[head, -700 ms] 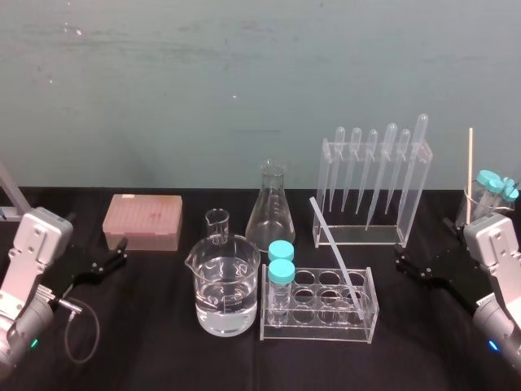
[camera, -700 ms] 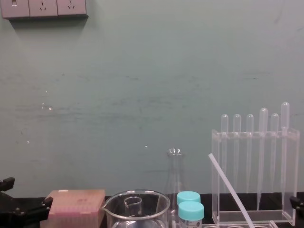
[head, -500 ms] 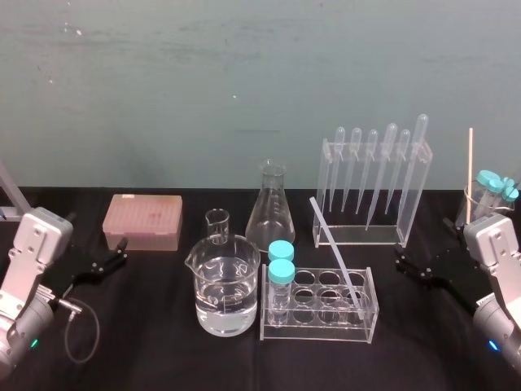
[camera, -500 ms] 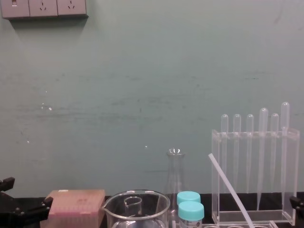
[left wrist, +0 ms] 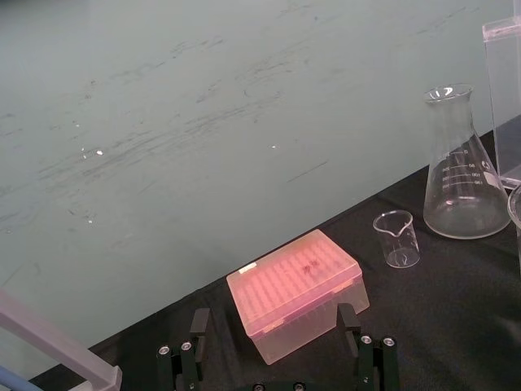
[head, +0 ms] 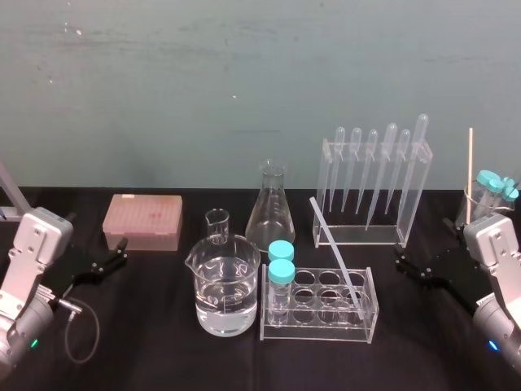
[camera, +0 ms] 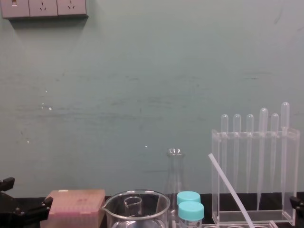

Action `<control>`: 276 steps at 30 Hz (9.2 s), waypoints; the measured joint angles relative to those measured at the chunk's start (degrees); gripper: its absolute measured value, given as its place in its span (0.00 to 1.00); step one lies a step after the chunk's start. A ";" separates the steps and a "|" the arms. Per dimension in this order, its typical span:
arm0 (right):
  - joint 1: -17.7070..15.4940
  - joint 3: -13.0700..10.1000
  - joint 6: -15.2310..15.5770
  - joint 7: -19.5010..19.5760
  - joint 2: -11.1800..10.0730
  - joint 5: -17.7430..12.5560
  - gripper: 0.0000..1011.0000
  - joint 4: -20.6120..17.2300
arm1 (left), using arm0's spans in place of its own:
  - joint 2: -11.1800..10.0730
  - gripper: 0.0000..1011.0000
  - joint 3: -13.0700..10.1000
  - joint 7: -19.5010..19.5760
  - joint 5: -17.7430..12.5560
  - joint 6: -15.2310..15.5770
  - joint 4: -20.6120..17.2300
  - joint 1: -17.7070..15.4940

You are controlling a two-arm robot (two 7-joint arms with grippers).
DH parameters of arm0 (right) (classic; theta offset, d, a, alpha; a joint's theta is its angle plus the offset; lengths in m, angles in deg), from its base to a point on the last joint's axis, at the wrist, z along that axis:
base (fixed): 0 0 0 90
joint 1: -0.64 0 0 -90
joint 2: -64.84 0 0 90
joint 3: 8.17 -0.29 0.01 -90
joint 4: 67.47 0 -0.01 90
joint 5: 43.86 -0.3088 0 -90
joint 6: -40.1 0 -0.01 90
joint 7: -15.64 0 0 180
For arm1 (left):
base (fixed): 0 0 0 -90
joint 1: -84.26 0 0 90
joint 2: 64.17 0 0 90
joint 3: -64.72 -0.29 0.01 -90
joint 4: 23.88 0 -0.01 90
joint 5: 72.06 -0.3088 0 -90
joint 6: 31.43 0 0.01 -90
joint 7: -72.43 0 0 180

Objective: Pick up the stirring rod with one hand, then place it down.

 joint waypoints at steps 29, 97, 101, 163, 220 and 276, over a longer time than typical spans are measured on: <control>0.00 0.00 0.00 0.00 0.00 0.00 0.99 0.00 | 0.00 0.99 0.00 0.00 0.00 0.00 0.00 0.00; 11.51 0.88 -3.12 -26.47 8.43 -12.36 0.99 7.63 | 0.00 0.99 0.00 0.00 0.00 0.00 0.00 0.00; 12.65 1.21 -0.30 -28.97 8.87 -13.17 0.99 8.74 | 0.00 0.99 0.00 0.00 0.00 0.00 0.00 0.00; 13.48 1.41 4.06 -29.90 9.52 -13.39 0.06 9.75 | 0.00 0.99 0.00 0.00 0.00 0.00 0.00 0.00; 5.81 -10.47 -22.45 -37.40 12.94 -12.79 0.06 5.49 | 0.00 0.99 0.00 0.00 0.00 0.00 0.00 0.00; 5.97 -10.33 -22.56 -37.45 12.96 -12.95 0.06 5.41 | 0.00 0.99 0.00 0.00 0.00 0.00 0.00 0.00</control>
